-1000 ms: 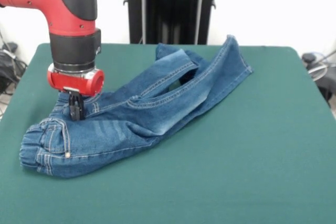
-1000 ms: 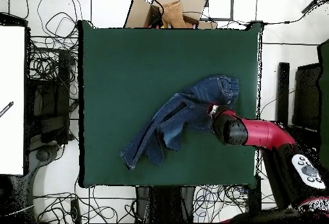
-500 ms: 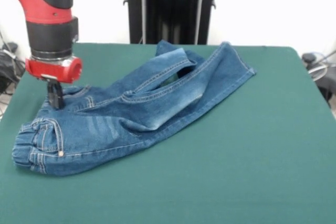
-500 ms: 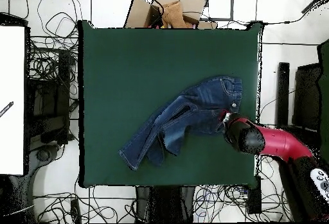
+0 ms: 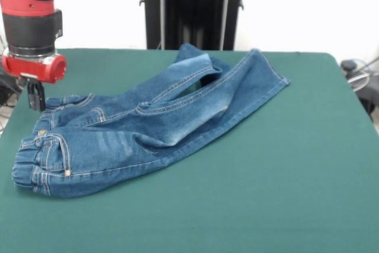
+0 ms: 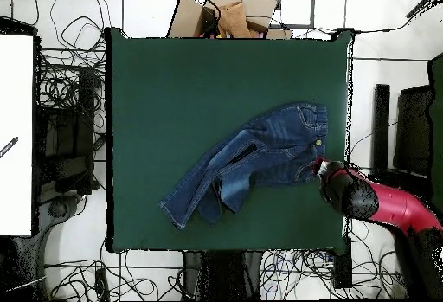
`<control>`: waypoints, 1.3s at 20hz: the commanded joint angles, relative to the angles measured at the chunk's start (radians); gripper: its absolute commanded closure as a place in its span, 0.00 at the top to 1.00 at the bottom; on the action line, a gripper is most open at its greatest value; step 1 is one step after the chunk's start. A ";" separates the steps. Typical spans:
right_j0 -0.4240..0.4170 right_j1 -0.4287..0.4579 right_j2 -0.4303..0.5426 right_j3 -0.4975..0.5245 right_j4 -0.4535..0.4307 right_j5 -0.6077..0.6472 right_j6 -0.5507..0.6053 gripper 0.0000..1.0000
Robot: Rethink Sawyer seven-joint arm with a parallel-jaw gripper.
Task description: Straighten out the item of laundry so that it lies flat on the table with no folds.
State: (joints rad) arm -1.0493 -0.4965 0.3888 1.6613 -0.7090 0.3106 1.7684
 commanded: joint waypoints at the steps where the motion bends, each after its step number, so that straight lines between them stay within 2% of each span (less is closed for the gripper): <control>1: 0.005 -0.028 0.052 0.078 -0.075 0.115 -0.197 0.00; 8: 0.045 -0.048 0.042 0.111 -0.051 0.092 -0.123 0.00; 17: 0.154 -0.127 -0.023 0.201 0.018 0.040 0.077 0.00; 26: 0.226 -0.148 -0.067 0.226 0.063 0.020 0.129 0.00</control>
State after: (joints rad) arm -0.8580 -0.6215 0.3634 1.8030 -0.6735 0.3208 1.7548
